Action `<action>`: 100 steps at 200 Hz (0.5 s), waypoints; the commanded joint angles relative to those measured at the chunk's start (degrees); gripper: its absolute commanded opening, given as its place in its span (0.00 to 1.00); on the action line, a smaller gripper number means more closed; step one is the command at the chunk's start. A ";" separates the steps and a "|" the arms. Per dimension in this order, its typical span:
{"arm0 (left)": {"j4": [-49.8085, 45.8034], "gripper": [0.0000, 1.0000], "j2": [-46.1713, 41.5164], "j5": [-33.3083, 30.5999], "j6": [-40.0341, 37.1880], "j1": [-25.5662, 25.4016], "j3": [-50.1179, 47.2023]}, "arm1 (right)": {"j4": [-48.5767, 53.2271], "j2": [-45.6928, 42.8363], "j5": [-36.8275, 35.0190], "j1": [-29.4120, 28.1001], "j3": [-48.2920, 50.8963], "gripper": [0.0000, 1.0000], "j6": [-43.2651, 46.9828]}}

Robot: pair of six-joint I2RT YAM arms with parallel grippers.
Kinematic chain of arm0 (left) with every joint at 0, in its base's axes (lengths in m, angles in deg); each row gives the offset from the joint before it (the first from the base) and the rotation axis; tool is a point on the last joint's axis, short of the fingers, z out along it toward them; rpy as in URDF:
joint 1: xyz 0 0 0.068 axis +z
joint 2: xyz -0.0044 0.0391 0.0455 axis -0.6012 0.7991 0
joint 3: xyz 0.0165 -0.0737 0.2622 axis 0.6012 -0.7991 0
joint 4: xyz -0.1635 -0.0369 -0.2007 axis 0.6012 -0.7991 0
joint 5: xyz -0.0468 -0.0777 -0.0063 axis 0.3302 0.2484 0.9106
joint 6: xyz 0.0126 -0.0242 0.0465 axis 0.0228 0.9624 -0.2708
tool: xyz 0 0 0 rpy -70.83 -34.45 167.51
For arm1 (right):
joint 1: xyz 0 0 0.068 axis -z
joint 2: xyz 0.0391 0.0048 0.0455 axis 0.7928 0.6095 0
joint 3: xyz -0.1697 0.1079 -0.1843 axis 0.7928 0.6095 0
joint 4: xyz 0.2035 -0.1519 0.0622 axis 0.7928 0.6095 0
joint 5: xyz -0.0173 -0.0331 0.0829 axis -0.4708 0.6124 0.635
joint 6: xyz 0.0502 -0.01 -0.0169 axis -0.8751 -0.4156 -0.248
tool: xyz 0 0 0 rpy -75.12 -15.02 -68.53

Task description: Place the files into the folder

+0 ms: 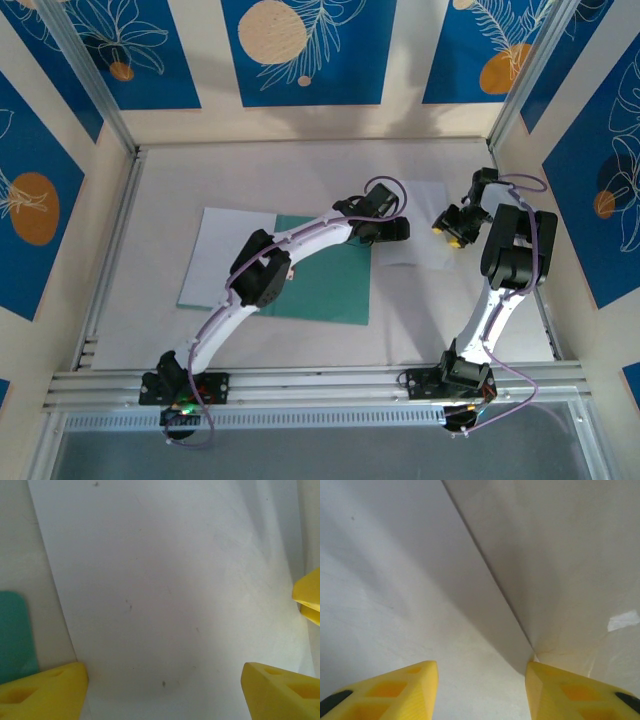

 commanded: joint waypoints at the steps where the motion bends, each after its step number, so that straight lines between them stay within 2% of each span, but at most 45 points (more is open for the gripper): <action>1: -3.44 0.81 -0.28 4.40 1.73 -0.52 0.36 | 1.20 0.39 4.28 -0.57 0.84 0.50 0.63; 100: -2.69 0.87 -1.33 3.93 1.68 -0.17 -1.90 | 0.17 -2.61 6.45 -0.51 2.44 0.50 0.16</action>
